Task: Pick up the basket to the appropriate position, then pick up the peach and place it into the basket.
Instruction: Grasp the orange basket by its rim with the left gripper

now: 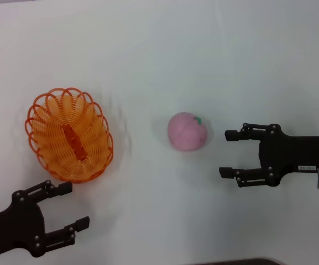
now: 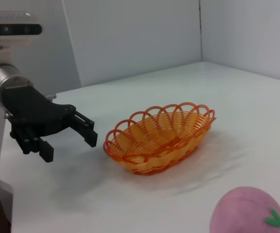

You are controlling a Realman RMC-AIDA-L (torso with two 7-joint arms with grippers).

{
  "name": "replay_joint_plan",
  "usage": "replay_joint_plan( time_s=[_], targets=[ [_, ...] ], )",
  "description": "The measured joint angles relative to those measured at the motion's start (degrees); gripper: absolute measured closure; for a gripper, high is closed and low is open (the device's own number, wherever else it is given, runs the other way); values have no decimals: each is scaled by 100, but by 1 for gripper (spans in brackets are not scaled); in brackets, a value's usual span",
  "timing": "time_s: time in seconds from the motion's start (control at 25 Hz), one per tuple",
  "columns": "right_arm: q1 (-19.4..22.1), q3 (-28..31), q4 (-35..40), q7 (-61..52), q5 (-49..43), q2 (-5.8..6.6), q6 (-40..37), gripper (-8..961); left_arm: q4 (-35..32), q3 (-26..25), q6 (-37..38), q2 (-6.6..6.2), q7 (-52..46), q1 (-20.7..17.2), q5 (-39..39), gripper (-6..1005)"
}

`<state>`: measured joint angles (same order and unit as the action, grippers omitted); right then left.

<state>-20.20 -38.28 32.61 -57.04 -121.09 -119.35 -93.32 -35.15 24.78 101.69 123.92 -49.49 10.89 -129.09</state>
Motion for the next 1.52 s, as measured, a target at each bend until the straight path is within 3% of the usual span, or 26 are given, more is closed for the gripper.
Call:
replay_joint_plan(
  time_s=[0.52, 0.8, 0.96, 1.24, 1.52],
  targets=[
    [-12, 69, -17, 0, 31, 0, 0, 96, 36, -31, 0, -9, -30, 18, 27, 219],
    [-10, 108, -18, -58, 34, 0, -2, 97, 28, -911, 738, -76, -741, 104, 142, 220],
    [-11, 136, -18, -77, 34, 0, -3, 97, 0, -1287, 843, -211, -1950, 271, 145, 220],
    [-24, 171, -18, -87, 34, 0, 28, 98, -30, -1253, 568, -444, -3978, 725, 40, 221],
    [-44, 190, -18, -189, 28, 0, 36, 99, -741, -899, 160, -506, -4898, 1077, -207, 225]
  ],
)
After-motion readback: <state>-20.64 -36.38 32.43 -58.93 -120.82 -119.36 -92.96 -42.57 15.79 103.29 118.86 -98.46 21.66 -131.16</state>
